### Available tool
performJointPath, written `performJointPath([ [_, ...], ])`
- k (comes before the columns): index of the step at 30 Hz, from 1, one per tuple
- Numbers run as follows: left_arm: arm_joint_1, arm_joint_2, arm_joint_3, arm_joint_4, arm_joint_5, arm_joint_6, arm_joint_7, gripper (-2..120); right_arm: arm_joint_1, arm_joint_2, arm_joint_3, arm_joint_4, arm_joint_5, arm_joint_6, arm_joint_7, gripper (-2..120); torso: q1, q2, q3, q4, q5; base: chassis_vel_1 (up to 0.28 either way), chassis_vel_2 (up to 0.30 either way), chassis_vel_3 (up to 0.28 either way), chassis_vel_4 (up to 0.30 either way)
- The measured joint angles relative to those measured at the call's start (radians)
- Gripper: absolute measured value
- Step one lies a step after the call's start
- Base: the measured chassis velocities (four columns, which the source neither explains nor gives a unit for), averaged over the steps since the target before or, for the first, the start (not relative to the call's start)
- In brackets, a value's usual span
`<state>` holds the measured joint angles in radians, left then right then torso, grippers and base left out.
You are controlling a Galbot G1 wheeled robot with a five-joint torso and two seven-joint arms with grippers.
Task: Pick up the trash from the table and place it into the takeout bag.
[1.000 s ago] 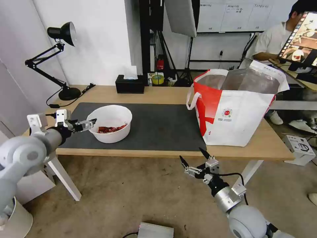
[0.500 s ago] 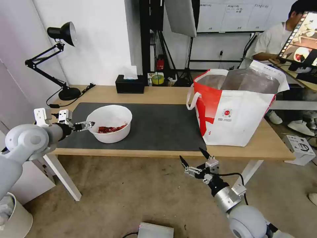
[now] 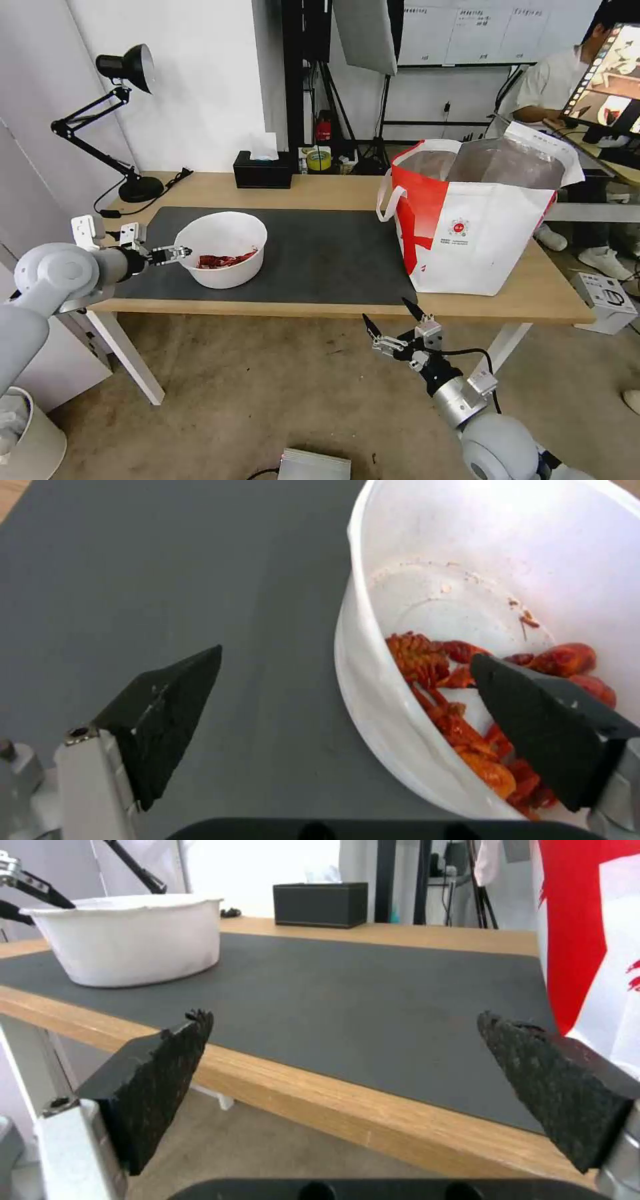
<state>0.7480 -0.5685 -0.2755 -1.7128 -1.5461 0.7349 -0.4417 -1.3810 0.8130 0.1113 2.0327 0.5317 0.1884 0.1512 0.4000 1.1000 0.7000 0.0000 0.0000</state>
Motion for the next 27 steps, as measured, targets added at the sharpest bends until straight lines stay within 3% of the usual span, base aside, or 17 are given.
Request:
performJointPath([
  [27,-0.116,-0.02,0.124,0.074,-0.08,0.002,-0.051,100,0.0,0.0,0.0,0.0,0.0,0.0,0.0,100,0.0,0.0,0.0,0.0,0.0,0.0,0.0,0.0,0.0],
])
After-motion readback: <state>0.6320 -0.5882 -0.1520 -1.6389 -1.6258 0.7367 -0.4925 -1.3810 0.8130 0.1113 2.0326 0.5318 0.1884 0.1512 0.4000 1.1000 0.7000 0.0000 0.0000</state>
